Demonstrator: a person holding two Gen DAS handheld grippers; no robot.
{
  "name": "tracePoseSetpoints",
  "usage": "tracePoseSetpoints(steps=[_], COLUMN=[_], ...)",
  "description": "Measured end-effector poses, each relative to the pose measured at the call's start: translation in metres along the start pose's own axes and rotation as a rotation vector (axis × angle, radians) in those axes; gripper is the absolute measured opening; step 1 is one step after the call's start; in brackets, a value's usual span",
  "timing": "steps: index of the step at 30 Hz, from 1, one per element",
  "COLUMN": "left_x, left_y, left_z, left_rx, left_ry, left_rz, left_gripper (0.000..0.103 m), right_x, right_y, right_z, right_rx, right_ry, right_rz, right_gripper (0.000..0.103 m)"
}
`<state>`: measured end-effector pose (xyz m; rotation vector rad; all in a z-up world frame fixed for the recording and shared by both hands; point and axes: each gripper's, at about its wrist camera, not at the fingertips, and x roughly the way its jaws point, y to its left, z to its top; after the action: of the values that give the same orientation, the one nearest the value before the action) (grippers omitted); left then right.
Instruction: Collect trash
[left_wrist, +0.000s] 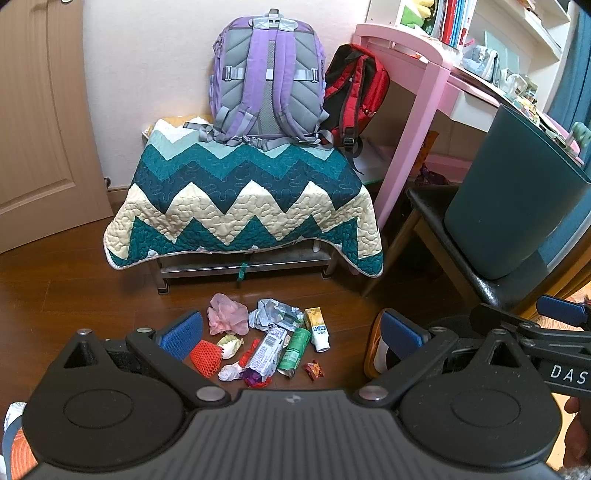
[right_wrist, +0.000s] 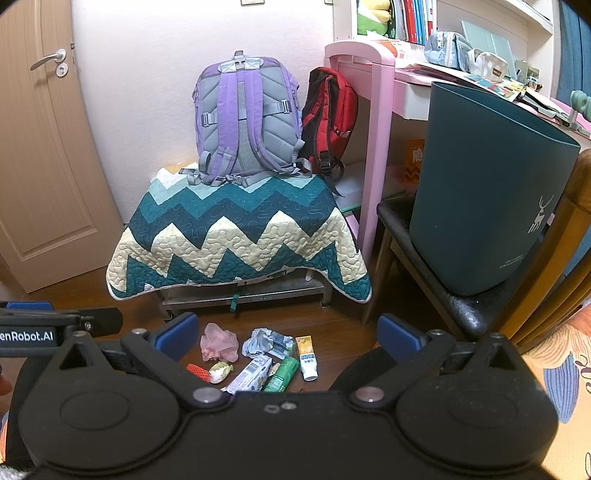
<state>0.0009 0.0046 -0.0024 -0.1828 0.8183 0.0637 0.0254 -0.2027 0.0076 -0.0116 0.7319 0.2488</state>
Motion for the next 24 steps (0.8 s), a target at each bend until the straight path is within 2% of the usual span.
tracePoseSetpoints(steps=[13,24], left_x=[0.000,0.018], left_y=[0.000,0.015], left_z=[0.001,-0.008], left_rx=[0.000,-0.021], left_ry=[0.002,0.039], left_rz=[0.000,-0.006], left_gripper=[0.103,0.103], right_x=[0.003,0.031], right_y=[0.000,0.004], right_z=[-0.002,0.004], right_rx=[-0.002,-0.018], right_ry=[0.005,0.055], right_rz=[0.001,-0.005], right_gripper=[0.103,0.103])
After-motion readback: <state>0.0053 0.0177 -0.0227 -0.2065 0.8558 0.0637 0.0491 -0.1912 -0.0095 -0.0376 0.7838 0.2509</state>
